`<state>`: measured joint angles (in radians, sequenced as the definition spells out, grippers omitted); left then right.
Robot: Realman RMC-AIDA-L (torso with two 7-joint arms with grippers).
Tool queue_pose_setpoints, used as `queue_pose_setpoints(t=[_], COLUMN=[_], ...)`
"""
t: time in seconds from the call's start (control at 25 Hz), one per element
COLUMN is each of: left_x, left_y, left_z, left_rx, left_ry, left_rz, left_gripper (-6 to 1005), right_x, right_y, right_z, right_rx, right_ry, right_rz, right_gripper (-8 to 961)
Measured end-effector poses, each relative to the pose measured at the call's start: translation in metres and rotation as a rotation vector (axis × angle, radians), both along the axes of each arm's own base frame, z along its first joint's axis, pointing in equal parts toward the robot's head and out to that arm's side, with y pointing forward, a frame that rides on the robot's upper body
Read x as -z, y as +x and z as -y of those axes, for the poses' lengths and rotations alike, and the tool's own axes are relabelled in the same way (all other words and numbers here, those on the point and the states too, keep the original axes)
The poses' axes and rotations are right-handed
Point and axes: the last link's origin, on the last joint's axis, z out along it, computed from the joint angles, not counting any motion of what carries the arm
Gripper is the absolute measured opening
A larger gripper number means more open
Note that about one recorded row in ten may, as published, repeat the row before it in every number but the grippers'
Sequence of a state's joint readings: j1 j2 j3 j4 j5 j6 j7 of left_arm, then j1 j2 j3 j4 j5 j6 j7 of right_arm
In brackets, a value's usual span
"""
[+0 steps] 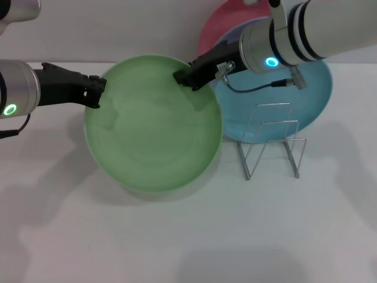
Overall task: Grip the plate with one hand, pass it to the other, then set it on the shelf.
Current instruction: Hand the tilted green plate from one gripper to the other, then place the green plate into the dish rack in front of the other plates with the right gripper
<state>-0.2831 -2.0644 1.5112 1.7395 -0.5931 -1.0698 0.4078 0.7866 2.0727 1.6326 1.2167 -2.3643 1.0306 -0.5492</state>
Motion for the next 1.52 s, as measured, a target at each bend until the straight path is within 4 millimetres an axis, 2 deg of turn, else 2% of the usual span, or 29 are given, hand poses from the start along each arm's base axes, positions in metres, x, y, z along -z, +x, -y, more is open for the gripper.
queue_pose_setpoints(t=[0.12, 0.24, 0.4, 0.76, 0.88, 0.92, 0.96, 1.08, 1.12, 1.16, 1.28, 1.32, 1.36, 1.48, 1.52], left_x=[-0.003, -0.004, -0.005, -0.011, -0.026, -0.036, -0.036, -0.05, -0.054, -0.054, -0.044, -0.044, -0.037, -0.022, -0.012], left_y=[0.001, 0.003, 0.008, 0.018, 0.022, 0.021, 0.021, 0.01, 0.001, 0.001, -0.026, -0.026, -0.038, -0.057, -0.072], left_z=[0.0, 0.0, 0.002, 0.003, 0.001, 0.002, 0.002, 0.008, 0.014, 0.014, 0.023, 0.023, 0.024, 0.025, 0.027], left_rx=[-0.003, 0.011, 0.044, 0.138, 0.211, 0.275, 0.275, 0.332, 0.352, 0.352, 0.361, 0.361, 0.351, 0.329, 0.32], left_ry=[0.001, 0.0, 0.008, 0.057, 0.193, 0.348, 0.348, 0.61, 0.754, 0.754, 0.926, 0.926, 0.957, 0.985, 1.0], left_rz=[0.028, 0.035, 0.046, 0.023, 0.028, 0.049, 0.049, 0.101, 0.136, 0.136, 0.151, 0.151, 0.156, 0.201, 0.23], left_gripper=[47, 47, 48, 396, 514, 553, 593, 710, 732, 754, 799, 800, 800, 802, 802], right_x=[-0.004, -0.006, -0.005, -0.01, -0.016, -0.024, -0.024, -0.042, -0.056, -0.056, -0.088, -0.094, -0.094, -0.105, -0.107], right_y=[-0.001, 0.0, 0.003, 0.009, 0.01, 0.011, 0.011, 0.012, 0.009, 0.009, 0.013, 0.018, 0.018, 0.04, 0.061], right_z=[0.005, 0.006, 0.008, 0.01, 0.009, 0.009, 0.009, 0.011, 0.016, 0.016, 0.039, 0.047, 0.047, 0.067, 0.077], right_rx=[-0.018, -0.021, -0.014, 0.003, 0.007, 0.01, 0.01, -0.019, -0.081, -0.081, -0.255, -0.295, -0.295, -0.385, -0.439], right_ry=[0.014, 0.017, 0.015, 0.028, 0.052, 0.077, 0.077, 0.15, 0.212, 0.212, 0.355, 0.388, 0.388, 0.473, 0.528], right_rz=[-0.008, -0.01, -0.009, -0.022, -0.039, -0.06, -0.06, -0.101, -0.138, -0.138, -0.251, -0.286, -0.286, -0.377, -0.415], right_gripper=[167, 117, 98, 52, 32, 25, 25, 24, 24, 24, 23, 23, 23, 22, 22])
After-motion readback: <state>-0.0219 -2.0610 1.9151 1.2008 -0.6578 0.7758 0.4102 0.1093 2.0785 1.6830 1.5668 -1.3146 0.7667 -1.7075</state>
